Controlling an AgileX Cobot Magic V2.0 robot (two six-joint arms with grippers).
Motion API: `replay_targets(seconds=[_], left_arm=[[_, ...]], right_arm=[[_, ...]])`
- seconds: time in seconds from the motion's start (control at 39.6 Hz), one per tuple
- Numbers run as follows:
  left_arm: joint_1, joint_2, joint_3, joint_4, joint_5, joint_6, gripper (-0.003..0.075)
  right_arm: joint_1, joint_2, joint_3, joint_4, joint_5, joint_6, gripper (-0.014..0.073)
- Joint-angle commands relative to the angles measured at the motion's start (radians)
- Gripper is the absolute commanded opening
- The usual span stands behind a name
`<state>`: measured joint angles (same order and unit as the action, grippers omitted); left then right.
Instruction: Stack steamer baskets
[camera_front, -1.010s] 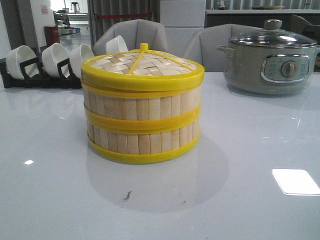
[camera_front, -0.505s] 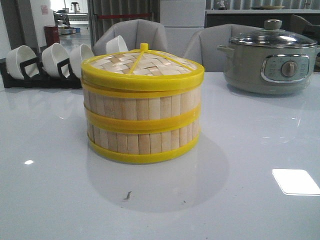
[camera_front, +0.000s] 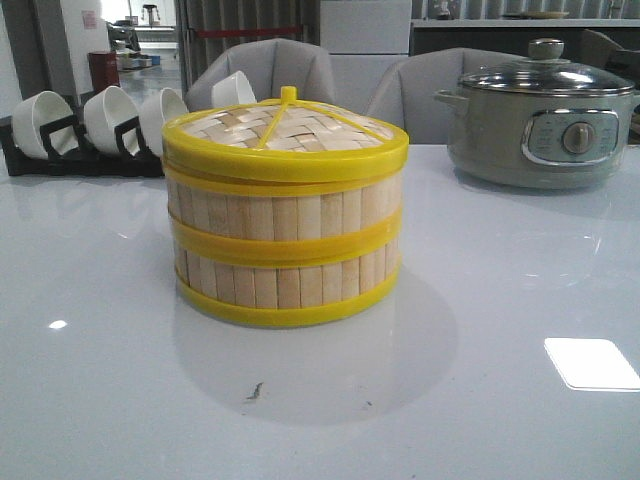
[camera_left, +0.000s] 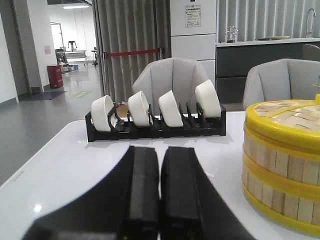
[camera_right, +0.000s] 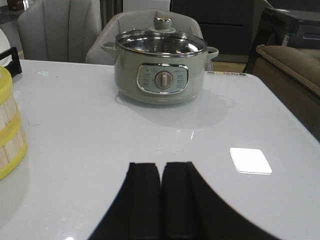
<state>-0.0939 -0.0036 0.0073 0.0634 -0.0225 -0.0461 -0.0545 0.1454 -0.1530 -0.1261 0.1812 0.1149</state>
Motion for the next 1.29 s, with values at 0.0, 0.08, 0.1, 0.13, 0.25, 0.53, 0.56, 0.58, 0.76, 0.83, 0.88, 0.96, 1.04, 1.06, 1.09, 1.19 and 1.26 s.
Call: replay_targets(seconds=[0.0, 0.08, 0.1, 0.13, 0.25, 0.53, 0.56, 0.58, 0.76, 0.83, 0.88, 0.96, 1.04, 1.06, 1.09, 1.19, 1.26], left_arm=[[0.0, -0.015, 0.0, 0.001, -0.092, 0.0, 0.0094], [0.0, -0.015, 0.0, 0.001, -0.092, 0.0, 0.0094], [0.0, -0.015, 0.0, 0.001, -0.092, 0.0, 0.0094], [0.0, -0.015, 0.0, 0.001, -0.092, 0.0, 0.0094], [0.0, -0.015, 0.0, 0.001, -0.09, 0.0, 0.0094], [0.0, -0.014, 0.0, 0.001, -0.09, 0.0, 0.0094], [0.0, -0.014, 0.0, 0.001, -0.09, 0.0, 0.0094], [0.0, -0.014, 0.0, 0.001, -0.09, 0.0, 0.0094], [0.0, -0.014, 0.0, 0.001, -0.09, 0.0, 0.0094], [0.0, -0.014, 0.0, 0.001, -0.09, 0.0, 0.0094], [0.0, -0.014, 0.0, 0.001, -0.09, 0.0, 0.0094], [0.0, -0.014, 0.0, 0.001, -0.09, 0.0, 0.0094], [0.0, -0.014, 0.0, 0.001, -0.09, 0.0, 0.0094], [0.0, -0.014, 0.0, 0.001, -0.09, 0.0, 0.0094], [0.0, -0.014, 0.0, 0.001, -0.09, 0.0, 0.0094], [0.0, -0.014, 0.0, 0.001, -0.09, 0.0, 0.0094], [0.0, -0.014, 0.0, 0.001, -0.09, 0.0, 0.0094]], right_arm=[[-0.006, -0.044, 0.035, 0.022, -0.12, -0.003, 0.0046], [-0.006, -0.1, 0.097, 0.046, -0.146, -0.003, 0.0046], [-0.006, -0.119, 0.117, 0.054, -0.153, -0.003, 0.0046], [-0.006, -0.138, 0.134, 0.061, -0.159, -0.003, 0.0046], [-0.005, -0.177, 0.167, 0.082, -0.158, -0.003, 0.0046], [-0.005, -0.177, 0.167, 0.082, -0.158, -0.003, 0.0046], [-0.005, -0.177, 0.167, 0.082, -0.157, -0.003, 0.0046], [-0.005, -0.177, 0.167, 0.082, -0.156, -0.003, 0.0046], [-0.005, -0.177, 0.168, 0.082, -0.141, -0.003, 0.0046], [-0.005, -0.177, 0.168, 0.083, -0.146, -0.003, 0.0046], [-0.005, -0.177, 0.168, 0.087, -0.148, -0.004, 0.0046], [-0.005, -0.177, 0.168, 0.087, -0.148, -0.009, 0.0046], [-0.005, -0.177, 0.168, 0.088, -0.148, -0.01, 0.0046], [-0.005, -0.177, 0.168, 0.09, -0.148, -0.01, 0.0046], [-0.005, -0.177, 0.168, 0.094, -0.148, -0.01, 0.0046], [-0.005, -0.177, 0.168, 0.115, -0.148, -0.01, 0.0046], [-0.005, -0.177, 0.168, 0.12, -0.148, -0.01, 0.0046]])
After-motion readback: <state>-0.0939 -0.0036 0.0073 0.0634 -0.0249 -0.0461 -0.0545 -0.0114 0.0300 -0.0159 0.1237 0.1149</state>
